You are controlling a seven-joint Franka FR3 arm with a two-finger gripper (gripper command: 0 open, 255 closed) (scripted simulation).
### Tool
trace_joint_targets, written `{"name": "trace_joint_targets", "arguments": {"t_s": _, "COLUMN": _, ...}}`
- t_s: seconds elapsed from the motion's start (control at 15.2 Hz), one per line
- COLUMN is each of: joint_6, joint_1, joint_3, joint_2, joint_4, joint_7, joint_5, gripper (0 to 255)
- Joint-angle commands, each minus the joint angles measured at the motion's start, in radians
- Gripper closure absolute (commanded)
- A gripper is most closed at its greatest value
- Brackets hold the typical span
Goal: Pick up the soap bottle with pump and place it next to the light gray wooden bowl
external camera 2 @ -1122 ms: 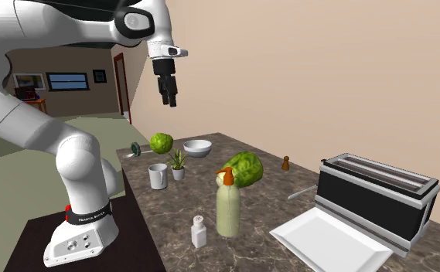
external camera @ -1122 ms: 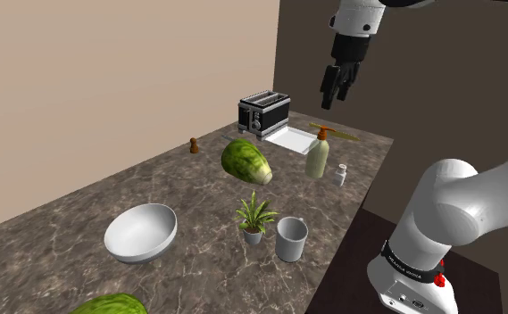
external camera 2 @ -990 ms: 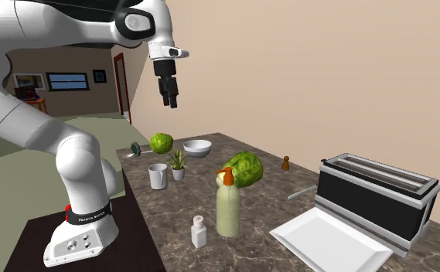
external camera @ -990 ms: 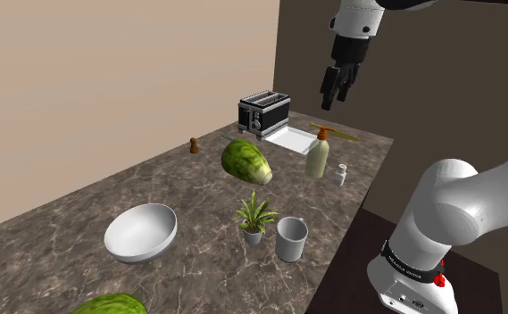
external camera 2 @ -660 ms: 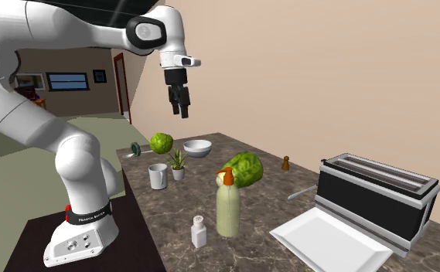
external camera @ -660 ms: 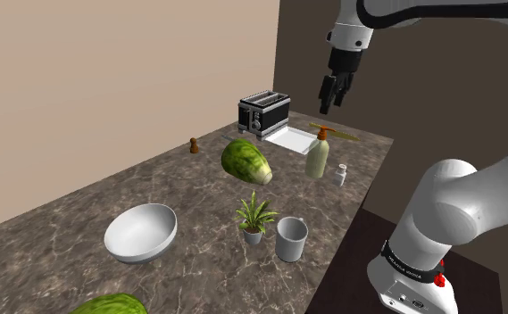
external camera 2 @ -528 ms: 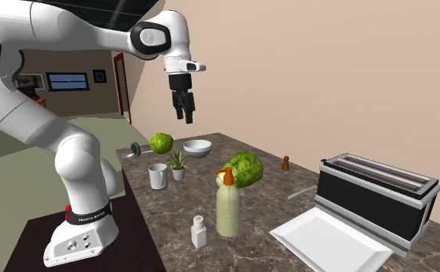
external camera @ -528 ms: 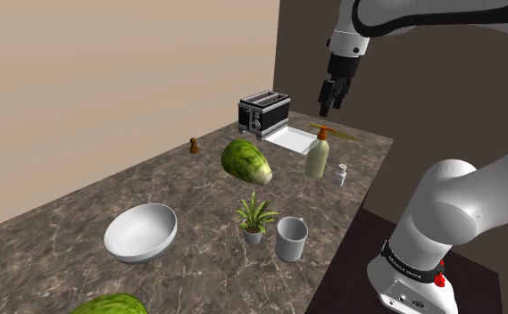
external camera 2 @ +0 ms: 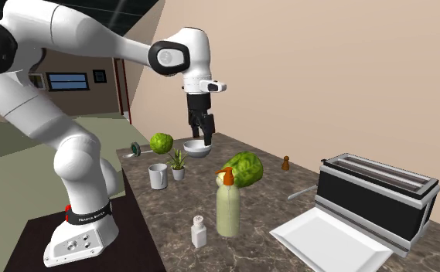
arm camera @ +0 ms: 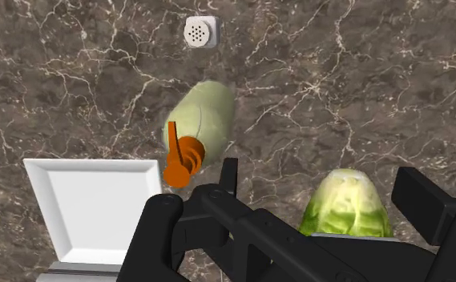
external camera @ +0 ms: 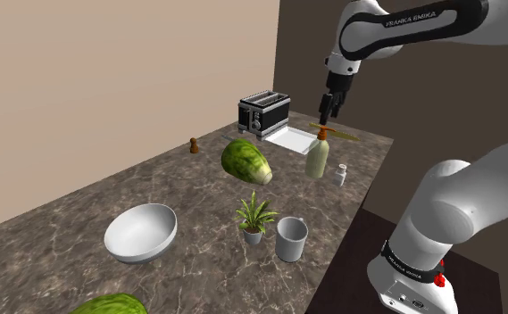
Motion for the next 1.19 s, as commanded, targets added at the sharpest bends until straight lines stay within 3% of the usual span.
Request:
{"name": "trace_joint_targets", "arguments": {"t_s": 0.0, "joint_6": 0.043, "joint_1": -0.004, "joint_3": -0.045, "joint_2": 0.063, "joint_4": 0.02, "joint_7": -0.048, "joint_5": -0.004, "gripper": 0}}
{"name": "trace_joint_targets", "arguments": {"t_s": 0.46, "joint_6": 0.184, "joint_1": 0.0, "joint_3": -0.186, "joint_2": 0.294, "joint_4": 0.098, "joint_7": -0.212, "joint_5": 0.04, "gripper": 0}}
{"name": "trace_joint_targets", "arguments": {"t_s": 1.12, "joint_6": 0.299, "joint_1": 0.004, "joint_3": -0.209, "joint_2": 0.357, "joint_4": 0.041, "joint_7": -0.239, "joint_5": 0.063, "gripper": 0}}
